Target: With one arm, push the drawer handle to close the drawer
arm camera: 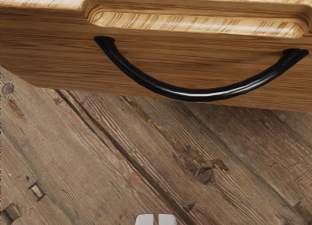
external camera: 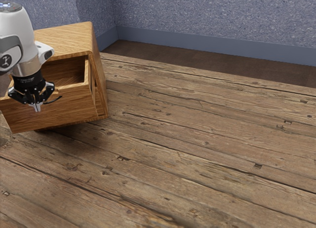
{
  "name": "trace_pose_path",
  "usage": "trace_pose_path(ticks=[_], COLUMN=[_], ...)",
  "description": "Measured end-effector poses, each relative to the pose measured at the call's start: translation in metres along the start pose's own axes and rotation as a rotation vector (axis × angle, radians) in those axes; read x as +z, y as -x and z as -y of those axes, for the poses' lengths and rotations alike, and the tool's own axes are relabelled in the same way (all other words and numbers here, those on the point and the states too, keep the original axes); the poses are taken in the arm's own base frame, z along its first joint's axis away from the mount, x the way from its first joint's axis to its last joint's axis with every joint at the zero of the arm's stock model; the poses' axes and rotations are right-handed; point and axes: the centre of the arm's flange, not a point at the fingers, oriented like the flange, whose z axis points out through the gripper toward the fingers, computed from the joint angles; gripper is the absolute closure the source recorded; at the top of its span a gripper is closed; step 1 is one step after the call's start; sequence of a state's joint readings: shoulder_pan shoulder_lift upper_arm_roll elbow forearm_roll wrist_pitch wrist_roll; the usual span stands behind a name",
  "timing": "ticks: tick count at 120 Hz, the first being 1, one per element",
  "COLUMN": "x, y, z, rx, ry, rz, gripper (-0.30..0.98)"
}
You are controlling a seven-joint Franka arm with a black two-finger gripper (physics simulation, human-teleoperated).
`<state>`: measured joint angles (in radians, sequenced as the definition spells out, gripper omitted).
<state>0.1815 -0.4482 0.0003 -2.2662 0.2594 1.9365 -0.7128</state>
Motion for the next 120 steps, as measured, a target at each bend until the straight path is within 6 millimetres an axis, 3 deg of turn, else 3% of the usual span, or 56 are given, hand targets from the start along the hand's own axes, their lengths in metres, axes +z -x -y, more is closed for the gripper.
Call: trace_pose_path(ticks=[82,120], x=[0.037,0.043], y=[-0.026,-0.039], z=[-0.012,-0.009], rx=[0.037,0.060], ry=[0.024,0.022], rz=[-0.086,-0.163], gripper=[0.78,0.79])
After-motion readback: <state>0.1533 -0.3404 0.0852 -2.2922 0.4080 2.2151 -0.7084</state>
